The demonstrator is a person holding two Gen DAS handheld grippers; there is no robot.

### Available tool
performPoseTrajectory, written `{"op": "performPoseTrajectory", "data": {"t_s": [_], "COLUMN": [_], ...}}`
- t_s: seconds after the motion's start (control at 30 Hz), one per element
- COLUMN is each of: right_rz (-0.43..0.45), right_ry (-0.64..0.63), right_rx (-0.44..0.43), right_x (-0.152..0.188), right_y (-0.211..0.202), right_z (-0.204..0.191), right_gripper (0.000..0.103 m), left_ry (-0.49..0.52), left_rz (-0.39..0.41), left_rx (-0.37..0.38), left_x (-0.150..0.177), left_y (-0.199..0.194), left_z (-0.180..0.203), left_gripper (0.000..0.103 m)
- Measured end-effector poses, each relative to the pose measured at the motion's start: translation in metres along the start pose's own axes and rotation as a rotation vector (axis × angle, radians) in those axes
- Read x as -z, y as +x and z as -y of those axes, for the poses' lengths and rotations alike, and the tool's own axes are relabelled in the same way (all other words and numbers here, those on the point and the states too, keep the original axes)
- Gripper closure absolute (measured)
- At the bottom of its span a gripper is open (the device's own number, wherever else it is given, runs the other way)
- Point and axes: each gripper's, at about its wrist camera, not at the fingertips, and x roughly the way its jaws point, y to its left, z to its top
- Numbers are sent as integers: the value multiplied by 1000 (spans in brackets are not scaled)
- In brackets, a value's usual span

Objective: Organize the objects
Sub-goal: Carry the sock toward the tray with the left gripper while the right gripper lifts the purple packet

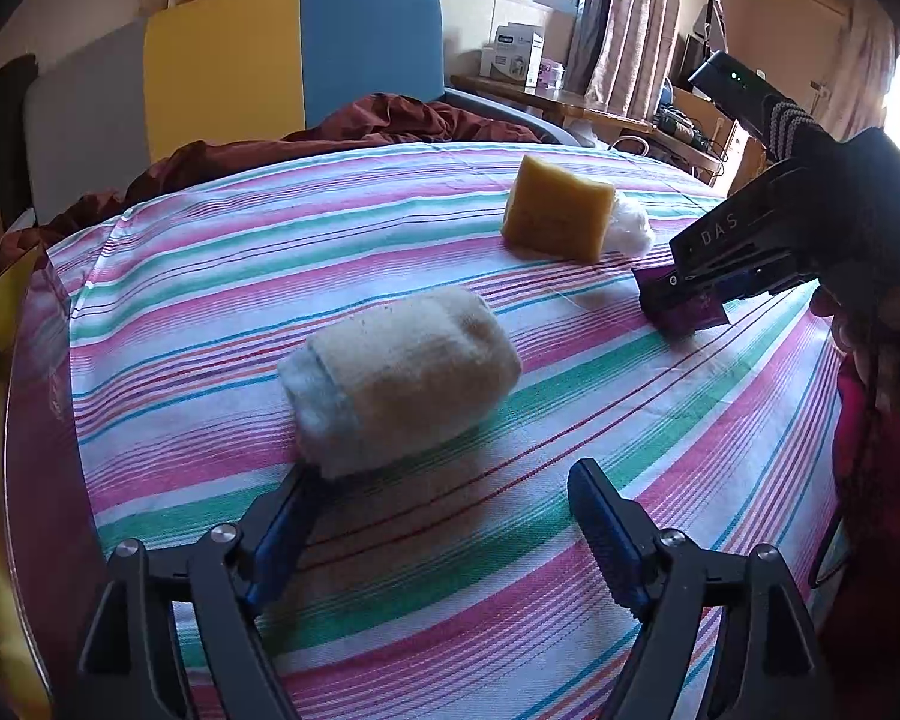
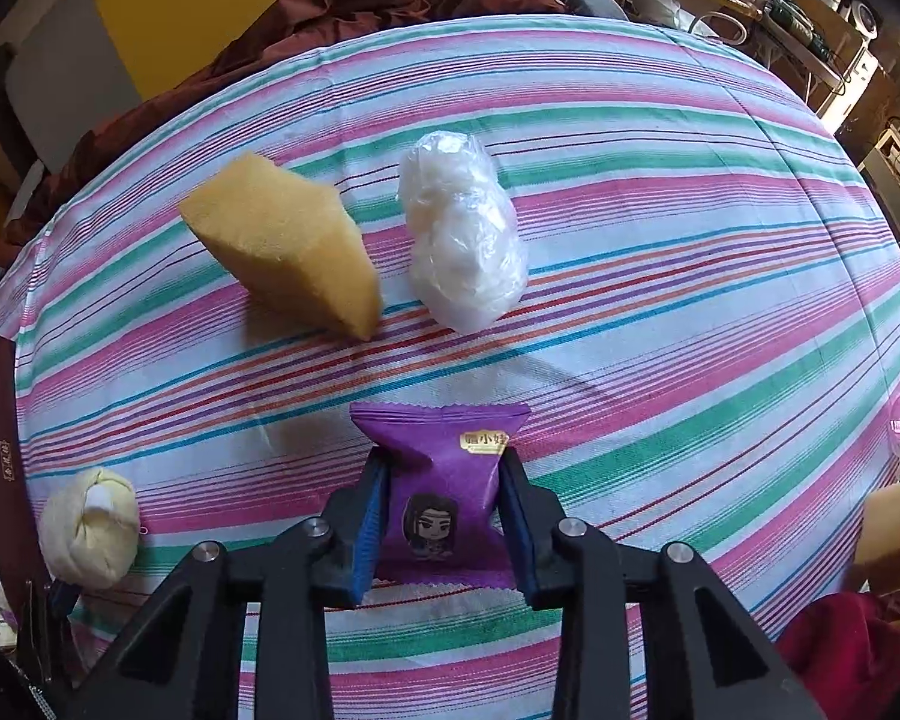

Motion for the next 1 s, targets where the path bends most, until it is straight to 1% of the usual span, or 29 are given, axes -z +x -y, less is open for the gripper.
{"op": "performPoseTrajectory", "data": {"t_s": [0.03,0.1,0.17,0.23,0.27,0.37,0.43,0.6,0.67,0.73,0.77,0.87,0.9,1.0], "right_rz": [5,14,15,17,19,19,20,18,19,19,19,23,27,42], "right_ry": [-6,-17,-31,-42,-46,-75,-98,-109,-118,-127,-129,-135,-140,-156], "right_rx": [-1,-14,-9,-7,-14,-15,-10,-11,-8,-2,-2,-5,-9,-22], "right_x": [-1,-3,-4,-6,-7,-10,-11,-16,-18,-20,-21,-25,-27,-32], "right_y": [0,-1,0,0,-1,1,1,2,2,3,3,3,3,1], "right_z": [-1,-2,-3,-3,-3,-11,-14,-12,-12,-12,-11,-9,-9,-9], "right_gripper": [69,69,69,69,69,69,69,69,69,69,69,69,69,69], "left_ry": [-13,-79,-135,-148,-158,-212,-197,-185,-168,-160,-162,-170,-164,-148], "left_rz": [-3,-12,-25,-22,-36,-65,-66,-68,-77,-110,-120,-105,-98,-69], "left_rx": [0,13,21,-13,-34,-22,-46,-47,-60,-53,-46,-24,-24,-32], "left_x": [-1,-3,-9,-15,-19,-27,-31,-40,-44,-47,-46,-45,-44,-41], "left_y": [-1,-6,-10,-14,-13,-10,-8,-4,3,12,16,16,14,1], "left_z": [-1,-6,-10,-10,-12,-18,-17,-15,-15,-17,-19,-22,-21,-18], "left_gripper": [21,20,20,20,19,17,16,12,11,17,28,31,33,33]}}
